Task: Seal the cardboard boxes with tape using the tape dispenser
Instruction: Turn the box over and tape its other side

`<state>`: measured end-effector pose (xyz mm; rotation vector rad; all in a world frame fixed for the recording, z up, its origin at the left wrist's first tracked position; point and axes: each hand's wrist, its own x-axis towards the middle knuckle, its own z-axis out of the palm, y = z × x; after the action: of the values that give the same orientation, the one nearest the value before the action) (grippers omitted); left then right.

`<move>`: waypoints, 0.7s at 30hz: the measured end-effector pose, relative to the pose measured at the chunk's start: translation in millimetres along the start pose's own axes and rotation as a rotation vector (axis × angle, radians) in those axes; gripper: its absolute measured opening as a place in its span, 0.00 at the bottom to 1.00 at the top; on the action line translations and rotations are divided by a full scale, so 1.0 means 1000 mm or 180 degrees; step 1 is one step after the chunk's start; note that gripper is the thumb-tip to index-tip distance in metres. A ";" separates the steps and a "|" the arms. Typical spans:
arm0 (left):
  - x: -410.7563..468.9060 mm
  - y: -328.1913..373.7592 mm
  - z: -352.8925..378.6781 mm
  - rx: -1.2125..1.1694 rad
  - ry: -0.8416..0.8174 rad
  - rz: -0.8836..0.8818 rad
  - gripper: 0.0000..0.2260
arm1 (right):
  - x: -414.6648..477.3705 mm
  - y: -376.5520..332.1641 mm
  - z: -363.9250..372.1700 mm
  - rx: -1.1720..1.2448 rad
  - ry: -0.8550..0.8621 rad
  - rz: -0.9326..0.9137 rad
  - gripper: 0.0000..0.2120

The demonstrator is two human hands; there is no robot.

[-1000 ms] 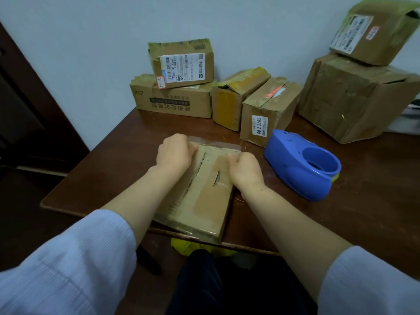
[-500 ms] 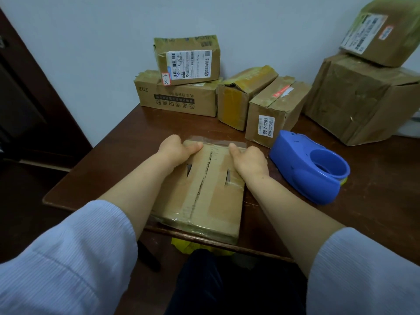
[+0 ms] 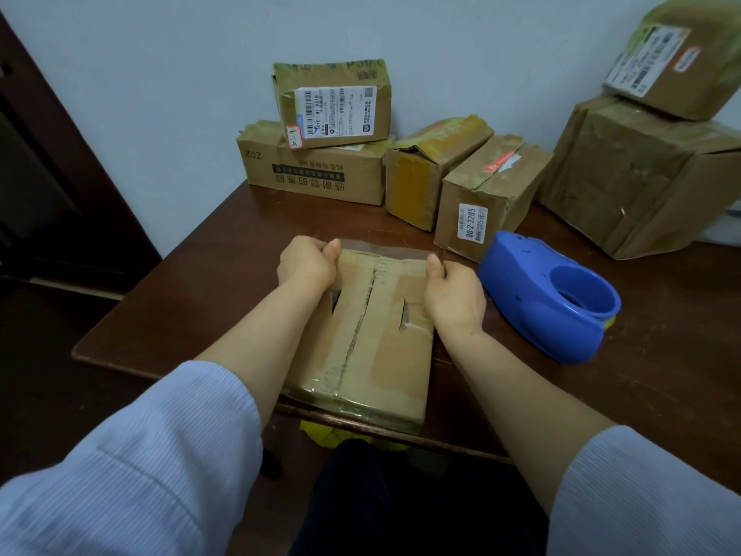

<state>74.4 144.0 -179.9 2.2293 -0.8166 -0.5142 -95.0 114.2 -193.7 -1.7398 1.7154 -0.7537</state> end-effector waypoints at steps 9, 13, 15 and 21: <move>-0.006 0.003 -0.003 0.0218 -0.0199 -0.0084 0.29 | 0.013 -0.004 0.005 0.0358 -0.0417 0.0485 0.28; -0.017 0.007 -0.019 -0.0487 -0.0088 0.0261 0.17 | 0.011 -0.013 -0.014 0.0933 -0.0423 0.0098 0.23; -0.025 0.021 -0.038 -0.1042 0.0148 0.0792 0.15 | 0.009 -0.033 -0.031 0.1395 -0.0114 -0.0412 0.25; -0.042 0.044 -0.067 -0.1493 0.0704 0.1891 0.14 | -0.003 -0.067 -0.070 0.1694 0.0451 -0.1328 0.21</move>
<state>64.3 180.2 -97.3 1.4885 -1.0550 -0.1422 -101.5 117.3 -97.0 -1.6918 1.0878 -1.3994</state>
